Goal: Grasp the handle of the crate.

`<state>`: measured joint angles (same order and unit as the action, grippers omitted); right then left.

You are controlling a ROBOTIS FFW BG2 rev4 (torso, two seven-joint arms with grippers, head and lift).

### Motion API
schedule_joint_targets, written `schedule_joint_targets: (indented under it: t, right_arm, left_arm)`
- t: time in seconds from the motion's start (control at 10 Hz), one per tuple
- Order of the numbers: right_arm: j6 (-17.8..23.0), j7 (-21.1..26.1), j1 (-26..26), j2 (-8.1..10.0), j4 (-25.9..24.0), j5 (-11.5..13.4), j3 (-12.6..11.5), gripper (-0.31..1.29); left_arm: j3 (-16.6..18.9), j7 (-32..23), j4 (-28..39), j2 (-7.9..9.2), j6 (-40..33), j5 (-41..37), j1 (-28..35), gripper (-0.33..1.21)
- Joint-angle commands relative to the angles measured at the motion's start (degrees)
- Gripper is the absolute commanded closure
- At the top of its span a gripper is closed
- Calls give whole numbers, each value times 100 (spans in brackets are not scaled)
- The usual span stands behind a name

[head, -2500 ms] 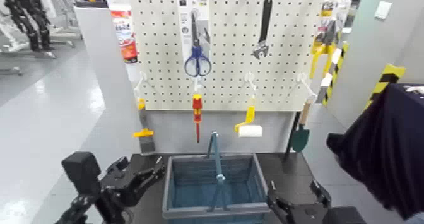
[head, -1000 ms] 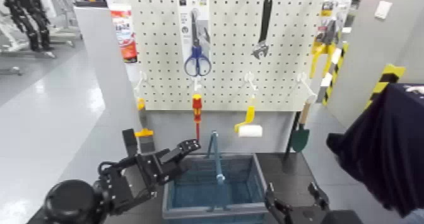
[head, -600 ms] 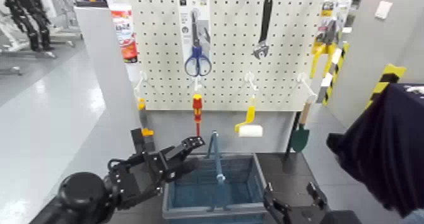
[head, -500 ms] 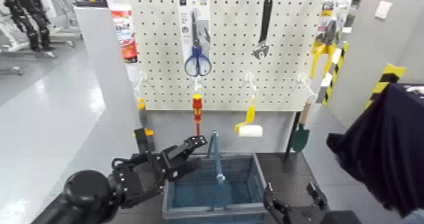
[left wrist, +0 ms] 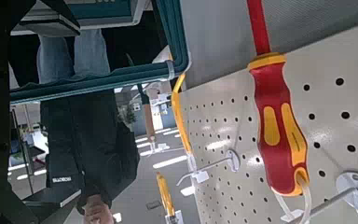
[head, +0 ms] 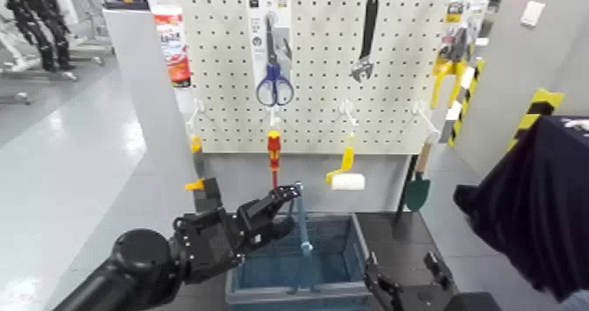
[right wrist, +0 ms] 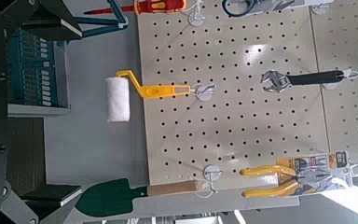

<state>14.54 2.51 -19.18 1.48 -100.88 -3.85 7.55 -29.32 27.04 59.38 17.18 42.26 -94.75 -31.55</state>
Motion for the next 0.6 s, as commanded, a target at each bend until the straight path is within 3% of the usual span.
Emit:
schedule_joint_targets:
  t: [0.1, 0.6]
  right_arm:
    - [32, 4, 10, 2, 16, -19, 10, 14]
    - [76, -5, 45, 19, 42, -45, 54, 14]
  left_arm:
    - [-197, 47, -243, -74, 10, -166, -150, 10]
    - [-346, 47, -437, -127, -8, -324, -281, 15]
